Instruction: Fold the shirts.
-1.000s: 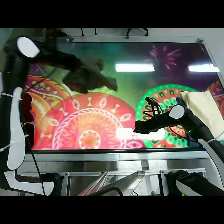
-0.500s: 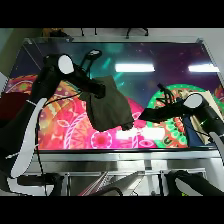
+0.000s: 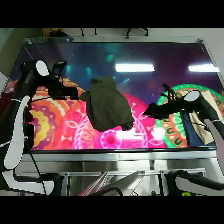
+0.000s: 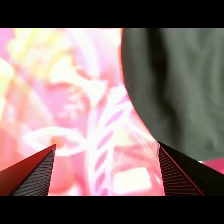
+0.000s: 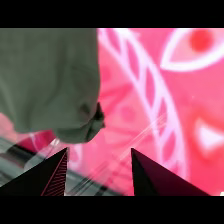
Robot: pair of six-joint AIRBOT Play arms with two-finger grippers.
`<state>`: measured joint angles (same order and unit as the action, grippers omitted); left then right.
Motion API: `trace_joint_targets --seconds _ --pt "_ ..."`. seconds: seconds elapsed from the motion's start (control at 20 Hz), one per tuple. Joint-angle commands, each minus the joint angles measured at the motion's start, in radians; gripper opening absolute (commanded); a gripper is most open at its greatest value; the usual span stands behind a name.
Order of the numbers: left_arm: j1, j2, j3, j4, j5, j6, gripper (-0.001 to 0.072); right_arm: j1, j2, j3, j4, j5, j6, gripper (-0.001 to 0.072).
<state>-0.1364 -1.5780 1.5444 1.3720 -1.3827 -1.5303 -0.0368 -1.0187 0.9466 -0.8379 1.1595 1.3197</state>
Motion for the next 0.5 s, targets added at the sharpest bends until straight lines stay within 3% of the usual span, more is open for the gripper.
trace_joint_targets --seconds 0.0,0.15,0.45 --pt "0.039 -0.021 -0.143 -0.078 0.275 -0.001 0.0703 0.019 -0.138 0.002 0.024 -0.091 -0.034 0.0430" --pt "0.039 -0.114 -0.111 -0.133 0.388 0.015 0.0703 0.098 -0.203 0.002 0.032 -0.161 -0.042 0.0431" --pt "0.039 -0.352 0.135 -0.285 0.379 0.066 0.0703 0.231 -0.210 0.002 0.077 -0.220 -0.042 0.0431"
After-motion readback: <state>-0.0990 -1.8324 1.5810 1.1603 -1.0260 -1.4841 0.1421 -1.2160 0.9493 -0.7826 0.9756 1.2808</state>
